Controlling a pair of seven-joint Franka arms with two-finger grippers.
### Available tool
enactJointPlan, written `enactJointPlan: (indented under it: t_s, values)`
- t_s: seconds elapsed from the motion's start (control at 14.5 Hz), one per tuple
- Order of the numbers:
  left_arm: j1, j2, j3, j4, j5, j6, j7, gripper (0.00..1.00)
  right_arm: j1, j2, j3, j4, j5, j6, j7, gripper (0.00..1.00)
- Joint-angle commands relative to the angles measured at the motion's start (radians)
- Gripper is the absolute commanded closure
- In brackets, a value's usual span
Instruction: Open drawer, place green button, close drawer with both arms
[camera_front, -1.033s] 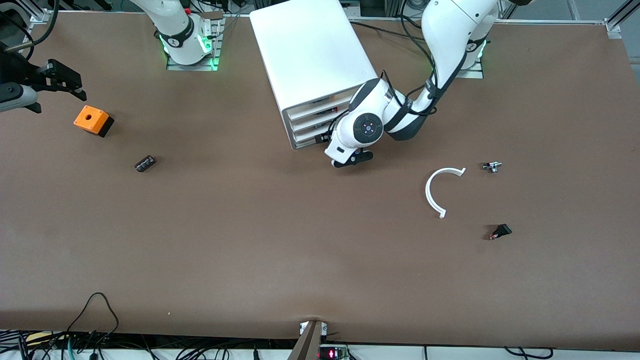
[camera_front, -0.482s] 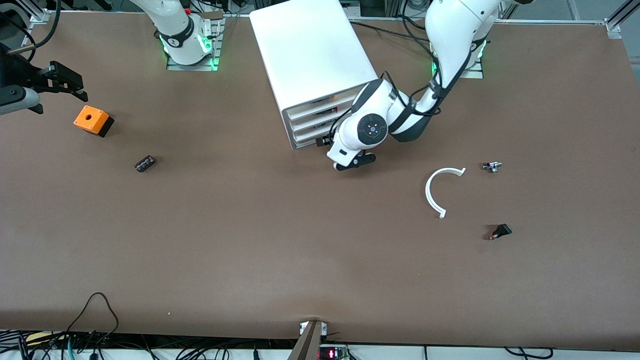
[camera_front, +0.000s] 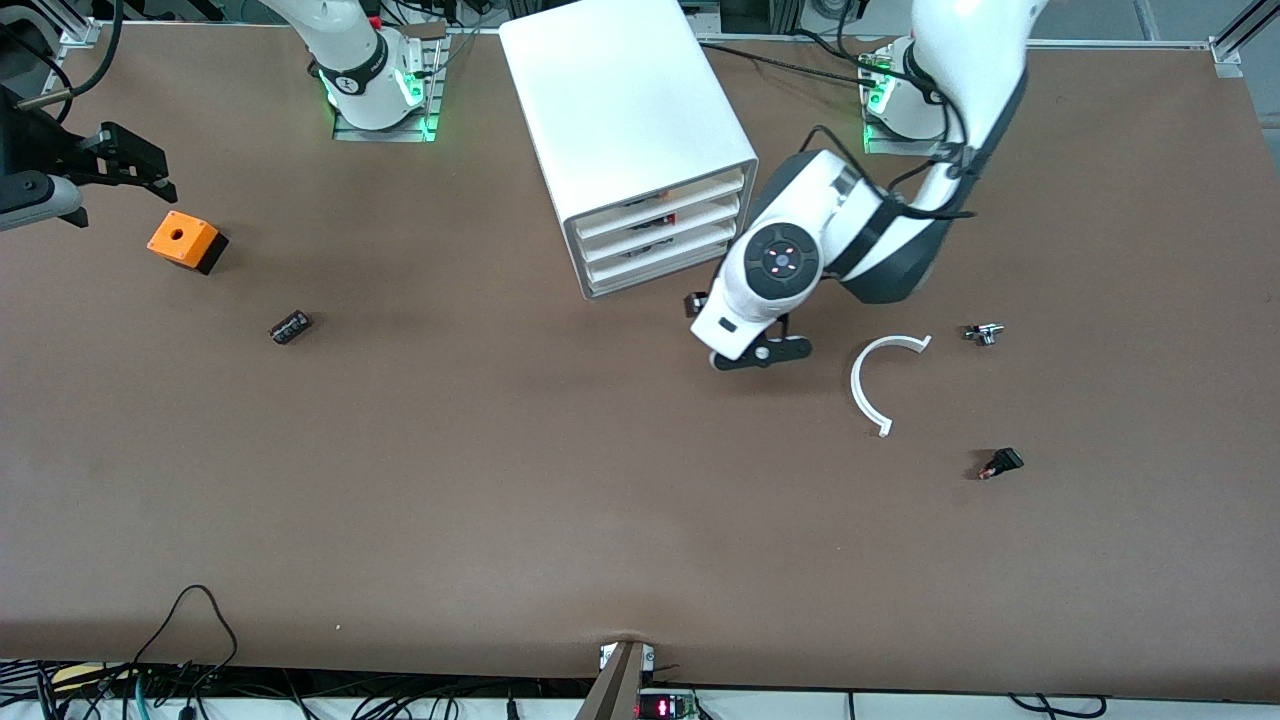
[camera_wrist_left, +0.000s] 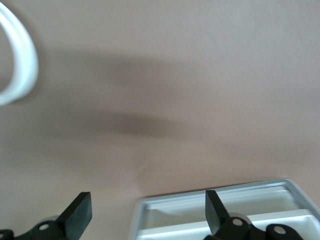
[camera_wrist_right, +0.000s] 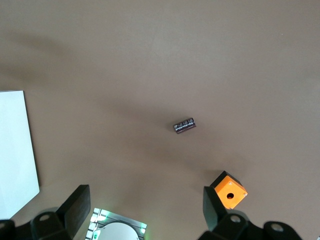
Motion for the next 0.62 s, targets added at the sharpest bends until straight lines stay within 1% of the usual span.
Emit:
enactJointPlan:
  t_s: [0.0,0.21,0.34,0.41,0.48,0.55]
  values:
    - [0.094,-0.056,-0.009,0.03,0.043,-0.066,0.14,0.0,0.0,-0.014,-0.001,-0.012,-0.007,-0.007,-0.007,0.0]
    - [0.212,-0.122,-0.002,0.032,0.087,-0.118,0.376,0.0,0.0,-0.014,-0.001,-0.011,-0.007,-0.007,-0.006,0.0]
    - [0.285,-0.156,0.001,0.032,0.093,-0.15,0.534,0.0,0.0,-0.014,-0.001,-0.008,-0.005,-0.007,-0.007,0.0]
    - [0.311,-0.165,0.001,0.035,0.096,-0.184,0.588,0.0,0.0,-0.014,-0.001,-0.008,-0.005,-0.007,-0.007,0.0]
    - [0.329,-0.197,0.004,0.041,0.093,-0.19,0.63,0.0,0.0,-0.016,-0.001,-0.008,-0.007,-0.008,-0.007,0.0]
    - [0.322,-0.235,0.024,0.038,0.092,-0.19,0.659,0.0,0.0,-0.016,-0.001,-0.006,-0.007,-0.008,-0.007,0.0]
